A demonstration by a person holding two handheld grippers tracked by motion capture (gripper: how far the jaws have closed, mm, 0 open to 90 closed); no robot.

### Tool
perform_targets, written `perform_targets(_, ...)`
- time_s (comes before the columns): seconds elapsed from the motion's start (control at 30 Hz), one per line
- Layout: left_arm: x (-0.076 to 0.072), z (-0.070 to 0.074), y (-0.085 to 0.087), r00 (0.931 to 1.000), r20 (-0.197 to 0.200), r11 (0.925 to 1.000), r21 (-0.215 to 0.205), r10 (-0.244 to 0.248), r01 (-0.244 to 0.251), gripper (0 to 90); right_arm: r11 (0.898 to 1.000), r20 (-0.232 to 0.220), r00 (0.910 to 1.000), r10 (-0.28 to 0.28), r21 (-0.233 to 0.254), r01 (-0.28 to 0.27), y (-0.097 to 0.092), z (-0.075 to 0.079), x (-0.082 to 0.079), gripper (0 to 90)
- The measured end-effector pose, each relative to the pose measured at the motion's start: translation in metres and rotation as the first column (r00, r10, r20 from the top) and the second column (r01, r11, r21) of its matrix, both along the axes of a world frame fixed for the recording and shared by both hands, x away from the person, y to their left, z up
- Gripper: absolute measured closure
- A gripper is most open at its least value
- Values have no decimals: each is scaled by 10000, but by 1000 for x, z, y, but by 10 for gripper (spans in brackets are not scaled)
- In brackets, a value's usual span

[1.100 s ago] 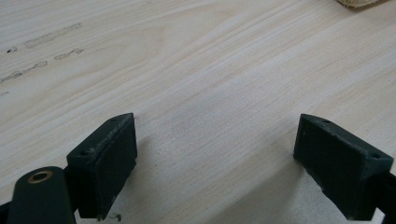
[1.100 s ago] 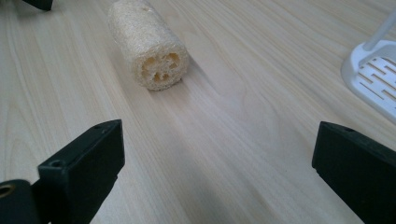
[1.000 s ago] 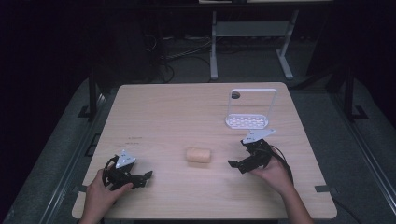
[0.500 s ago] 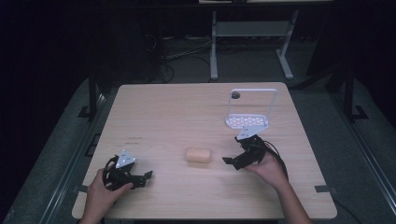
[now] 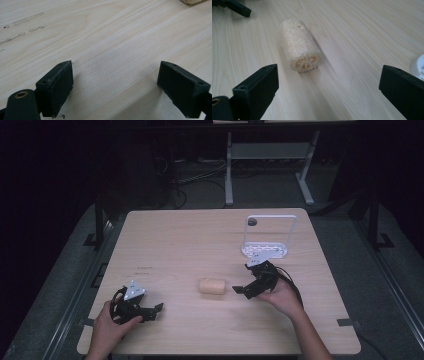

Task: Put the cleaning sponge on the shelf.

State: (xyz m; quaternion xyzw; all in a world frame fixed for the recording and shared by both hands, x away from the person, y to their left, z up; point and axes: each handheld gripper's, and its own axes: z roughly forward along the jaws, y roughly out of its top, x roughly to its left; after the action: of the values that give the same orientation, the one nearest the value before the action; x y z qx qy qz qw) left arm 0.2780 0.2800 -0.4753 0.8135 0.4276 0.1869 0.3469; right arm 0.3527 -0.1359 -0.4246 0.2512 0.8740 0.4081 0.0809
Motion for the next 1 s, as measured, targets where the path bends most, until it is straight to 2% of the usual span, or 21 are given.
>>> perform_targets(0.33, 0, 0, 0, 10000, -3, 10000, 2, -2, 2, 128, 9989, -170, 9988, 463, 87, -461, 14, 1, 10, 27)
perform_targets(0.5, 0, 0, 0, 10000, -2, 10000, -6, 1, -1, 128, 9970, -101, 9972, 746, 192, -744, 24, 4, 14, 45)
perform_targets(1.0, 0, 0, 0, 10000, -16, 10000, -4, 2, -2, 128, 9877, -148, 9876, 1564, 64, -1563, 50, 1, 21, 58)
